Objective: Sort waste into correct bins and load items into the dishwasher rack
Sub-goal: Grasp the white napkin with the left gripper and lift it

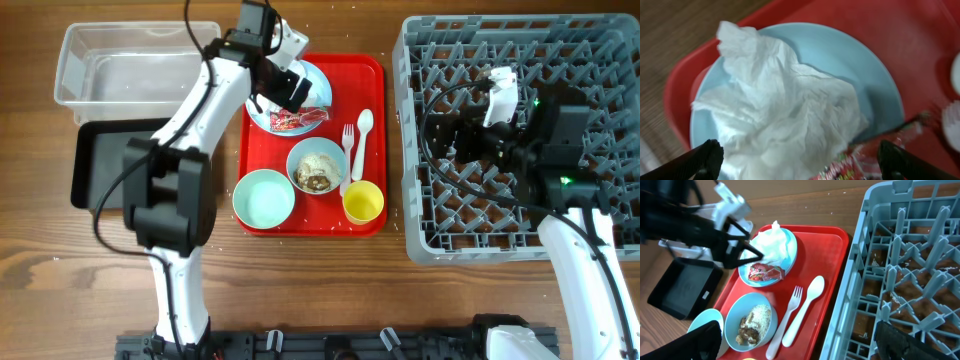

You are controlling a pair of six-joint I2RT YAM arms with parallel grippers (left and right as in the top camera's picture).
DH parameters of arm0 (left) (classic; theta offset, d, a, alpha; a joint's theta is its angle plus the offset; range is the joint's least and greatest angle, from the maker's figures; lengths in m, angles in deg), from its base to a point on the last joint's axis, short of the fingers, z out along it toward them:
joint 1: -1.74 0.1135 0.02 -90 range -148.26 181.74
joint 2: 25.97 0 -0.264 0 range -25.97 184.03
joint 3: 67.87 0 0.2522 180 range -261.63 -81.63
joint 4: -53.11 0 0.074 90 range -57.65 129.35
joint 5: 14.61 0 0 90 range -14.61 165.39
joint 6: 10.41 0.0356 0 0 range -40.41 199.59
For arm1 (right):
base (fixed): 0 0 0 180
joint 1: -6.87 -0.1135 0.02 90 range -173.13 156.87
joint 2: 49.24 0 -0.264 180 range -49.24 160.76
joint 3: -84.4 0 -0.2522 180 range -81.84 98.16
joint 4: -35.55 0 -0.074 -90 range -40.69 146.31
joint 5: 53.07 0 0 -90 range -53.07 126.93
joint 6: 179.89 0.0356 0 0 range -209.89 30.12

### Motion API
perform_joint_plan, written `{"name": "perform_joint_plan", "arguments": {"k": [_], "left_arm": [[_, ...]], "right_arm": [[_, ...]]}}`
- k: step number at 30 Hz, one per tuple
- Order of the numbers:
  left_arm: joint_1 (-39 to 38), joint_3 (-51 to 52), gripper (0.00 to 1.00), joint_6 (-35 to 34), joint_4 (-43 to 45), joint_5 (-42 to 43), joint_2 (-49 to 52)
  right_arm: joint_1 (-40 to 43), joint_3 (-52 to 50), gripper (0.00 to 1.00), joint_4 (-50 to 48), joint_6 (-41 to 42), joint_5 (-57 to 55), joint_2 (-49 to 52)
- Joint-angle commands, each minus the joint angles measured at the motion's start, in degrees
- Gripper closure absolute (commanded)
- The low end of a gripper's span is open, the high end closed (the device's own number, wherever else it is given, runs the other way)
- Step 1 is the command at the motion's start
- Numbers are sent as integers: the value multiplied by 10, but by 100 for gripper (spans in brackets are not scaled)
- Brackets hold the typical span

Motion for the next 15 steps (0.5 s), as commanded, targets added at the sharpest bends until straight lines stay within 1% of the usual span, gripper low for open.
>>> {"name": "perform_joint_plan", "arguments": {"k": [1,6,8,9,11,12,13,14,15], "left_arm": [[-2,-8,0,24,25,1,45],[-7,-8,0,23,33,6,85],[-8,-8,4,19,32,7,93],[-9,-8,20,19,33,7,95],[-10,-8,44,19,33,7,95],[-10,-8,62,19,33,7,95],[-10,-8,86,19,33,7,95],[-10,-8,96,16,33,7,95],[-10,-8,96,11,33,7,95]], "right_arm": [[2,9,0,1,7,16,0],[2,9,0,5,7,16,0],[2,9,0,5,6,16,0],[2,9,0,5,6,16,0],[2,9,0,5,6,16,0],[2,9,0,5,6,16,0],[2,9,0,5,6,16,0],[2,9,0,5,6,16,0],[2,9,0,5,6,16,0]]}}
